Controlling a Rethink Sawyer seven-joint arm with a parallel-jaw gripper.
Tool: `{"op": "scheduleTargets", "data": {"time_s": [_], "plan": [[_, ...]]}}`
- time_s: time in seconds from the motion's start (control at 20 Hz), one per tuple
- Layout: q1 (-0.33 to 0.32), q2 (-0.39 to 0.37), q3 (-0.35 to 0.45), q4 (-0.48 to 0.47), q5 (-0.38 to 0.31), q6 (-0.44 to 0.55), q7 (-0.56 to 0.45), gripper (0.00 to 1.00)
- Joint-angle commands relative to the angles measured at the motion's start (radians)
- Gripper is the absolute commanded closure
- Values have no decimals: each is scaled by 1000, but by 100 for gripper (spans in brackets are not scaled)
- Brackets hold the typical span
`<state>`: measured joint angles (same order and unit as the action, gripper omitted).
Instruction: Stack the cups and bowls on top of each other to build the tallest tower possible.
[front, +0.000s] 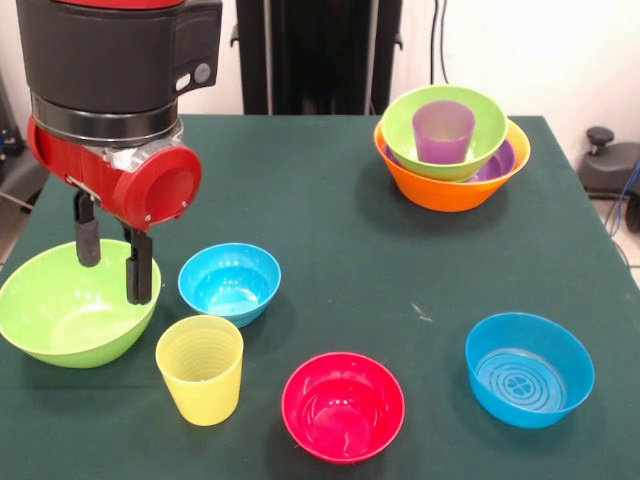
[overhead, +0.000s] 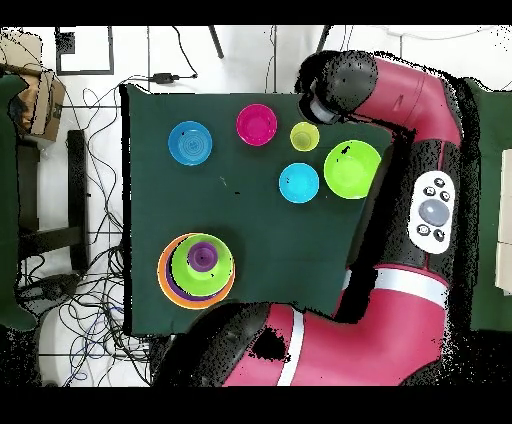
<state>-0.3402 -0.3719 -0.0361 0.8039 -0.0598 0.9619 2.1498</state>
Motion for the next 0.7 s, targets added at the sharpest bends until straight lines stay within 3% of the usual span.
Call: {"op": "scheduleTargets", "data": {"time_s": [0.05,0.35,0.7], "plan": [[9,6,103,-13,-58,100,-256,0],[7,-12,101,28,-57,82,-258,0],[-13,26,125,-17,-61,77,-291,0]]}}
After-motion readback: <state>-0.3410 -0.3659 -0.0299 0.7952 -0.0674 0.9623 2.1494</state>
